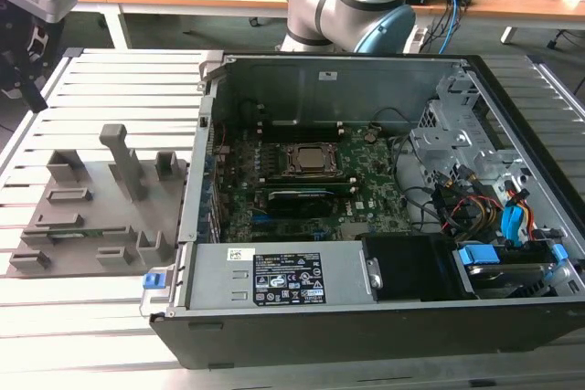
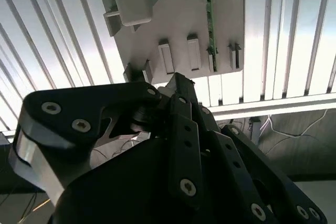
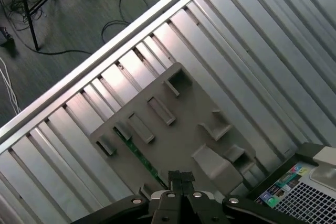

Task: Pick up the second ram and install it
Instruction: 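Pick up the second ram and move it above second insertion slot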

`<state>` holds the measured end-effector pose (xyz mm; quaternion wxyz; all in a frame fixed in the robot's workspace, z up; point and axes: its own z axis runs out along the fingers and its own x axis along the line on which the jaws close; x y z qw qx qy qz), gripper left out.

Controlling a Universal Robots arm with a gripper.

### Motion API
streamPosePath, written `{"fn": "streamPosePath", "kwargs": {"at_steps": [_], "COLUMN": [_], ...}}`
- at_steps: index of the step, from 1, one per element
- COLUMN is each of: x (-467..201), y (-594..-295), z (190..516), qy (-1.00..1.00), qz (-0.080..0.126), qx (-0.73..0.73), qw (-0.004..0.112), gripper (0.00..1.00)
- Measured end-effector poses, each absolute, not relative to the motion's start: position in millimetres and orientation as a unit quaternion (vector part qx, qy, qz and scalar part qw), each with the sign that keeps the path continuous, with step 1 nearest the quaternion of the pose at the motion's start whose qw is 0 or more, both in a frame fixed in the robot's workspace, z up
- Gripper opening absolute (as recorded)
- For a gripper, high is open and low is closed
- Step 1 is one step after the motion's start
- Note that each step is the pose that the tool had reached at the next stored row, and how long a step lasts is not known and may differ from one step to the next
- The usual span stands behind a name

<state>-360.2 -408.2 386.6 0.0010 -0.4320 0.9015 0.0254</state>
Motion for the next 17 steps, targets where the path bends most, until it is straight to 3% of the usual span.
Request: {"fn": "streamPosePath", "kwargs": {"at_steps": [17], "x": [-360.2], "y": [-408.2], "z": [386.6], "qy": [0.84], "qz": [0.025], "qx": [-0.541], "qw": [-0.002], "gripper": [0.11]}}
